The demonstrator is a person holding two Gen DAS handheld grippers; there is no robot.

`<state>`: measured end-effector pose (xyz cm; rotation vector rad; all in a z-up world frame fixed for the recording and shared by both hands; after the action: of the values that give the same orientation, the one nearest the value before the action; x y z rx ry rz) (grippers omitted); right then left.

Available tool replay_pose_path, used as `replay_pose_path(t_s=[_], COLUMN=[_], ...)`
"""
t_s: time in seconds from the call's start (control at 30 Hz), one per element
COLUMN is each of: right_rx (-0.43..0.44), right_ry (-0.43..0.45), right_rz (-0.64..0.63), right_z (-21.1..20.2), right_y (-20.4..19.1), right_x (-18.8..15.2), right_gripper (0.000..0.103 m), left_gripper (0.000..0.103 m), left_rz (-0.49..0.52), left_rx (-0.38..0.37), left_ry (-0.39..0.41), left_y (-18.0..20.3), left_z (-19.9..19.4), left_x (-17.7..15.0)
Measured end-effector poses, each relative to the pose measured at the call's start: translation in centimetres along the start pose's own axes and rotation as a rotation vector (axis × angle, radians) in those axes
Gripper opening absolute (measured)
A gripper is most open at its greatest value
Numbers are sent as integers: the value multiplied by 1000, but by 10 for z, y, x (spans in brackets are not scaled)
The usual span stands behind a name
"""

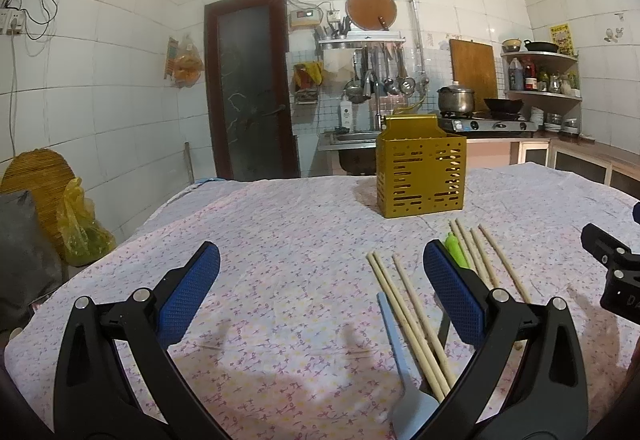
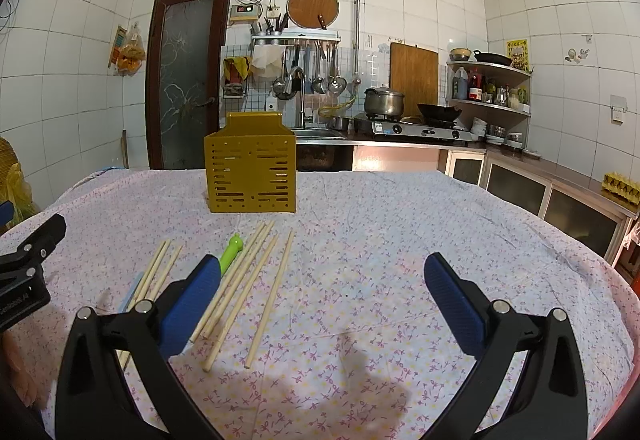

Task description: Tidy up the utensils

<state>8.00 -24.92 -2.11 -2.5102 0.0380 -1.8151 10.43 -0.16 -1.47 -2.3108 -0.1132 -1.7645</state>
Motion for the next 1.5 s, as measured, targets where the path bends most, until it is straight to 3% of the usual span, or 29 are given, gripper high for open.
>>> replay_pose_path(t_s=[0.47,1.03,1.23,1.5], right_rx=[35,54,67,79], right_ry=[-61,-126,-151,-199], right_rz=[63,18,48,81], right_z=[14,26,30,62], right_y=[5,-10,-6,5], right_x=[-7,-12,-14,8], right_gripper=[99,99,99,99], left_gripper=[98,98,98,98], left_rz=[-27,-36,-26,111], left_rx=[4,2,9,-16], left_ry=[-21,-40,-83,-221], left_y=[-2,-2,-1,21], left_z=[4,8,16,61], left_x=[-10,-14,-20,-18])
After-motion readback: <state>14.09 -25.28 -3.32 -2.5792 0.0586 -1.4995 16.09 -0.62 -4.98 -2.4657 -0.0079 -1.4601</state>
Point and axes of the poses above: each gripper's, at about its wrist camera, not at the fingertips, and z roughly the way its jaws point, y to its right, x to its top, the point moved 10 cm from there along z, roughly the way its jaws point, and after that the axes turned 11 degrees about x, right-handed, at the moved point
